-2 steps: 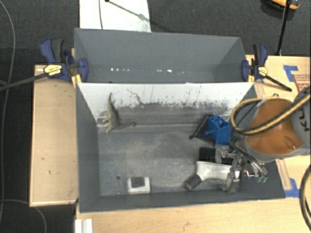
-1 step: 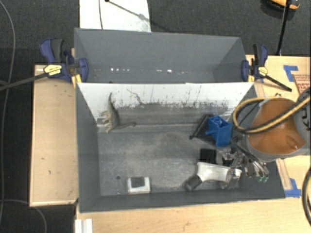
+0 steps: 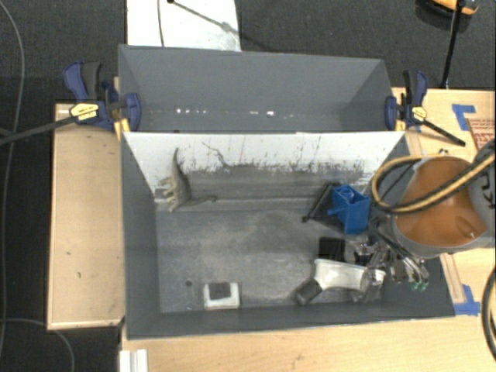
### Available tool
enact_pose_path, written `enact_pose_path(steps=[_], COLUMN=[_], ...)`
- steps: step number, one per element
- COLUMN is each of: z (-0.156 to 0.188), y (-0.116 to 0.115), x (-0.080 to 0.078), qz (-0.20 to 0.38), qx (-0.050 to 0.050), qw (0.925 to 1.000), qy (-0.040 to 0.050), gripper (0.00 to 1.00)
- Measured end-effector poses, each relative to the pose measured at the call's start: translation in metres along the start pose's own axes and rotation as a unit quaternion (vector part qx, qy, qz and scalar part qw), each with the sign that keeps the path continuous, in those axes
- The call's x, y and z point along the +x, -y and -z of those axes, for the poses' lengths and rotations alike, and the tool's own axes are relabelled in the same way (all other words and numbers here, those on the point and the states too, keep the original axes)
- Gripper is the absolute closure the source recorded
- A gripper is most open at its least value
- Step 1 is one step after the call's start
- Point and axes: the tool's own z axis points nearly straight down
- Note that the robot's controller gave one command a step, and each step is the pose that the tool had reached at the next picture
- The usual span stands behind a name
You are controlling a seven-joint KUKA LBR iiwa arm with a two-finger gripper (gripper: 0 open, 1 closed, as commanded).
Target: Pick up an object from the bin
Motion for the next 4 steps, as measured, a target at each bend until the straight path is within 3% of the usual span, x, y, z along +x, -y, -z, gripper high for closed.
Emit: enact_pose_path(steps=[4], z=[0.053], y=[0.002], x=[0.001], qz=[0.001], qx=[0.002], qw=[1.0], qy=[-0.0015], gripper=[1.0])
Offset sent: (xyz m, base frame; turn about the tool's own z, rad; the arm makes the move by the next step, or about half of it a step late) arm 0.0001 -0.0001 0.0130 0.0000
